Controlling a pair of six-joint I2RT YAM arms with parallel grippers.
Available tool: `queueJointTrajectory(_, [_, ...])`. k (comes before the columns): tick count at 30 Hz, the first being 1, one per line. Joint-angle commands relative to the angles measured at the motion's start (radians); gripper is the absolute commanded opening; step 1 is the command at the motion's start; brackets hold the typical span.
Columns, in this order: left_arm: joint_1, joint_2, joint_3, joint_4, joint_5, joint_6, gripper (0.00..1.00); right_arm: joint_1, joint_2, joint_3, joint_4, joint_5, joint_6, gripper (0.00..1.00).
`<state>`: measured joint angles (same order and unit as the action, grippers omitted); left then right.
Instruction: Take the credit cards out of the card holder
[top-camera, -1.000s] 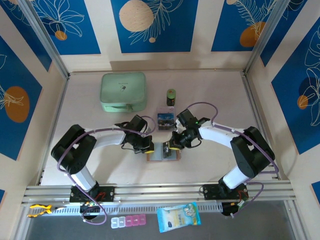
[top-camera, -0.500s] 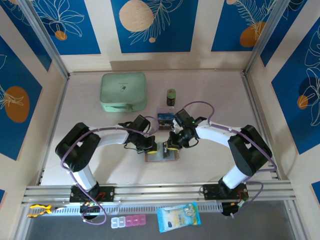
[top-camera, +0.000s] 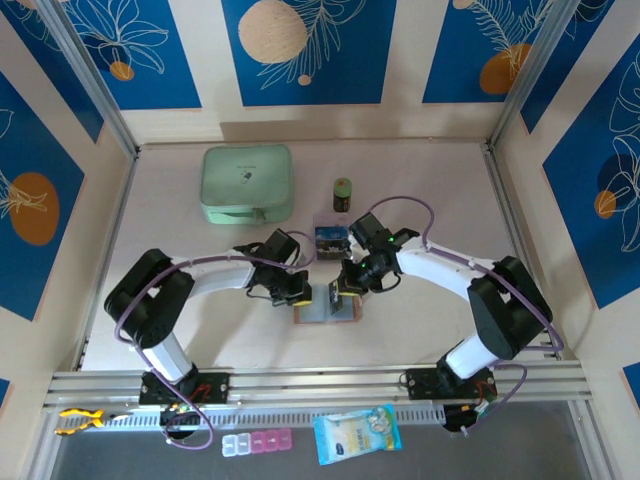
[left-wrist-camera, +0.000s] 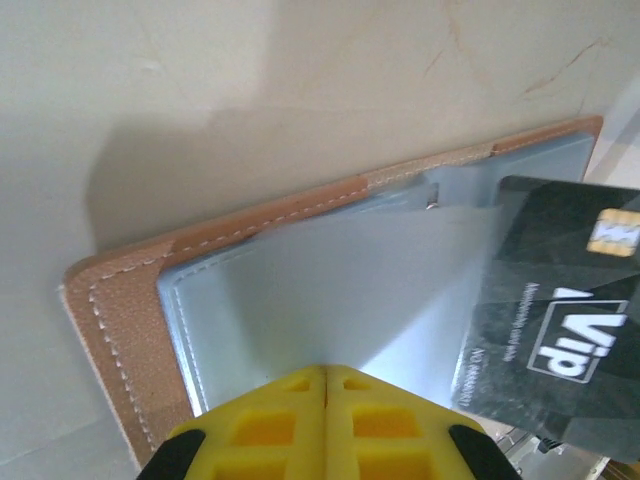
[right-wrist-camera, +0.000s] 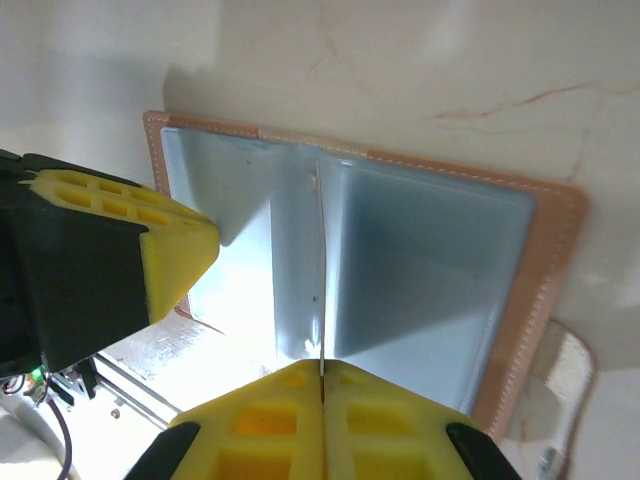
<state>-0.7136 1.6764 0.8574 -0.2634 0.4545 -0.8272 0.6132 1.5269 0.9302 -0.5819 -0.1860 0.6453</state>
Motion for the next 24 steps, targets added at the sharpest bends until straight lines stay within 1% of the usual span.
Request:
queueJointTrajectory(1, [0.008, -0.028, 0.003, -0.044, -0.023, 0.030, 0.03, -0.023, -0.035, 0.050, -0.099, 0.017, -0.073, 0.06])
queueJointTrajectory(4, [0.011, -0.038, 0.000, -0.048, -0.022, 0.031, 0.04, -0.041, -0.036, 0.082, -0.141, 0.018, -0.156, 0.06])
queueJointTrajectory(8, [0.018, -0.063, -0.014, -0.056, -0.029, 0.034, 0.04, -0.045, -0.027, 0.135, -0.200, 0.023, -0.338, 0.05])
queueJointTrajectory(10, [0.022, -0.078, -0.024, -0.059, -0.032, 0.034, 0.04, -0.047, -0.014, 0.161, -0.232, 0.041, -0.432, 0.04])
queueJointTrajectory(13, [0.029, -0.100, -0.039, -0.062, -0.038, 0.033, 0.04, -0.048, 0.006, 0.204, -0.276, 0.037, -0.627, 0.03])
queueJointTrajectory(16, [0.038, -0.119, -0.054, -0.064, -0.042, 0.034, 0.05, -0.042, 0.005, 0.232, -0.292, 0.069, -0.825, 0.03])
queueJointTrajectory(17, [0.040, -0.125, -0.058, -0.065, -0.042, 0.036, 0.05, -0.044, 0.004, 0.242, -0.296, 0.084, -0.884, 0.01])
queueJointTrajectory(20, [0.048, -0.148, -0.070, -0.068, -0.045, 0.037, 0.06, -0.047, 0.011, 0.295, -0.314, 0.132, -1.032, 0.00])
queueJointTrajectory(24, [0.061, -0.178, -0.080, -0.085, -0.052, 0.046, 0.06, -0.052, 0.050, 0.375, -0.345, 0.189, -1.182, 0.00])
